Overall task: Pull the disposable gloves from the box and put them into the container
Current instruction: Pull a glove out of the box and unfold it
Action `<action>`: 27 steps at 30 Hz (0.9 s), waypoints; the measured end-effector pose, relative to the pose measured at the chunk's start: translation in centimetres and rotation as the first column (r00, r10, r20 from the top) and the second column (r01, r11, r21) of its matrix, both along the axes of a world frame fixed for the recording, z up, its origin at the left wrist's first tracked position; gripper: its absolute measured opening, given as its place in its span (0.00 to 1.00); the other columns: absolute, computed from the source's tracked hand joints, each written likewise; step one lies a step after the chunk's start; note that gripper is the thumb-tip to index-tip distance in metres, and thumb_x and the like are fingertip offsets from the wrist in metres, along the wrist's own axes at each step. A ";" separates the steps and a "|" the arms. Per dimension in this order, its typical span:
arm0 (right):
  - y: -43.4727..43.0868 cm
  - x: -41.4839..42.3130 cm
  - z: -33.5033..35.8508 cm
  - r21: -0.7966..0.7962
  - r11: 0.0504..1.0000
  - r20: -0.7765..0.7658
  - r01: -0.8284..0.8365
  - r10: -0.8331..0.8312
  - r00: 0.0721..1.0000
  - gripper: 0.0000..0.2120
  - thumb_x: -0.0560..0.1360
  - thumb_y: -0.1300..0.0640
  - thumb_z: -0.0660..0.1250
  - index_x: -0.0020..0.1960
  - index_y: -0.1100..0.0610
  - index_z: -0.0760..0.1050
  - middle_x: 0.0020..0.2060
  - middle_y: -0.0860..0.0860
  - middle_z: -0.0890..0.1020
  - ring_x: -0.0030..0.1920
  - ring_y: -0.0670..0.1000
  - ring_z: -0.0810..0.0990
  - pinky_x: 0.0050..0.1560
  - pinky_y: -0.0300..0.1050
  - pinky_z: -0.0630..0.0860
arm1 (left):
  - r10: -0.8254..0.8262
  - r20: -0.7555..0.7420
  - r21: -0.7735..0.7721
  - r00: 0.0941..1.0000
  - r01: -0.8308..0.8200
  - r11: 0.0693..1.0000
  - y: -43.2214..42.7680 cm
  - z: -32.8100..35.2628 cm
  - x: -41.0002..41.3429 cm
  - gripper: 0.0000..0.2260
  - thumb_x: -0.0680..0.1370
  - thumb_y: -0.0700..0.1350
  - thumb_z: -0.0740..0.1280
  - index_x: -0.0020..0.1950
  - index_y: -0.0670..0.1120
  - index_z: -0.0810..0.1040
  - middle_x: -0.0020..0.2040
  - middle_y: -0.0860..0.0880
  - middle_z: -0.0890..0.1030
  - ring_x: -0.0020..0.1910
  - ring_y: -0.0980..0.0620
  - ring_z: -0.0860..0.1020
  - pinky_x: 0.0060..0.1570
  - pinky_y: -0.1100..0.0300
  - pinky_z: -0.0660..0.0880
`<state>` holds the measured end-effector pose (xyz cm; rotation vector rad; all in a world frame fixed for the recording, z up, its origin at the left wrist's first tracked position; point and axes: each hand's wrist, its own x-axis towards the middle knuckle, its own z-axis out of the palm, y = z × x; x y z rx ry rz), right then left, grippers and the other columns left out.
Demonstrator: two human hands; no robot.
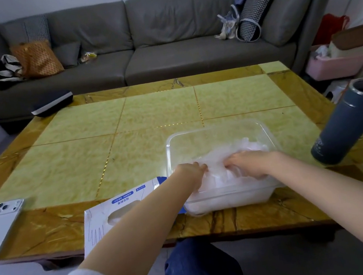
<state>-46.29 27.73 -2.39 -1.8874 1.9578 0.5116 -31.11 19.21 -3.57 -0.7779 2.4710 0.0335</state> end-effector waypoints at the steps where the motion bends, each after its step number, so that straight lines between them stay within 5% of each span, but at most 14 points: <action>1: 0.1 0.2 0.2 -0.017 1.000 0.013 0.009 -0.009 1.000 0.34 0.73 0.73 0.61 0.75 0.53 0.58 0.74 0.51 0.62 0.73 0.52 0.60 0.70 0.46 0.62 | 0.015 0.006 0.014 1.000 -0.015 1.000 0.0 0.1 0.1 0.29 0.77 0.38 0.64 0.75 0.48 0.56 0.71 0.44 0.65 0.63 0.42 0.72 0.54 0.55 0.70; 8: -0.8 2.3 1.7 -0.119 0.971 0.262 0.210 -0.173 0.949 0.20 0.77 0.58 0.65 0.69 0.55 0.69 0.67 0.52 0.72 0.66 0.52 0.71 0.65 0.46 0.67 | 0.062 0.087 0.033 0.994 -0.066 0.997 -0.9 3.3 2.6 0.31 0.76 0.47 0.68 0.76 0.46 0.58 0.71 0.46 0.67 0.67 0.46 0.69 0.64 0.54 0.68; 11: -1.2 4.1 3.3 -0.340 0.910 0.261 0.236 -0.150 0.954 0.13 0.79 0.57 0.62 0.62 0.53 0.75 0.58 0.49 0.79 0.58 0.51 0.76 0.57 0.45 0.72 | 0.020 -0.126 -0.149 0.992 -0.039 0.988 -0.9 5.4 4.7 0.24 0.79 0.51 0.63 0.73 0.46 0.64 0.67 0.46 0.73 0.66 0.46 0.69 0.67 0.52 0.63; 14: -1.3 8.2 4.3 -0.639 0.730 0.359 0.242 0.005 0.933 0.11 0.79 0.61 0.59 0.58 0.54 0.76 0.52 0.48 0.80 0.52 0.50 0.78 0.49 0.44 0.73 | -0.060 -0.432 -0.415 0.900 -0.139 0.899 -1.2 6.7 8.2 0.17 0.80 0.47 0.59 0.69 0.46 0.68 0.64 0.47 0.75 0.67 0.46 0.68 0.71 0.51 0.54; 18: -1.1 15.1 4.6 -0.805 0.574 0.381 0.149 0.308 0.872 0.10 0.78 0.65 0.60 0.57 0.59 0.75 0.51 0.51 0.79 0.48 0.48 0.77 0.46 0.39 0.74 | 0.045 -0.653 -0.350 0.756 -0.353 0.868 -1.8 5.4 15.0 0.16 0.80 0.43 0.58 0.67 0.48 0.69 0.63 0.50 0.75 0.64 0.49 0.70 0.67 0.55 0.59; 23: -1.9 22.0 2.4 -0.713 0.701 0.407 0.011 0.401 0.821 0.11 0.79 0.65 0.57 0.59 0.60 0.73 0.56 0.52 0.75 0.53 0.48 0.75 0.45 0.35 0.65 | 0.380 -0.523 -0.146 0.762 -0.520 0.841 -1.1 0.7 22.1 0.16 0.80 0.46 0.57 0.68 0.51 0.68 0.66 0.51 0.72 0.65 0.51 0.68 0.67 0.53 0.61; 27: -3.8 24.4 -1.0 -0.420 0.907 0.443 -0.007 0.211 0.871 0.13 0.80 0.62 0.55 0.64 0.59 0.70 0.61 0.53 0.72 0.59 0.53 0.73 0.56 0.45 0.70 | 0.529 -0.431 0.036 0.731 -0.572 0.819 -0.1 -2.2 24.9 0.20 0.80 0.53 0.58 0.71 0.52 0.64 0.70 0.51 0.65 0.69 0.48 0.64 0.67 0.46 0.60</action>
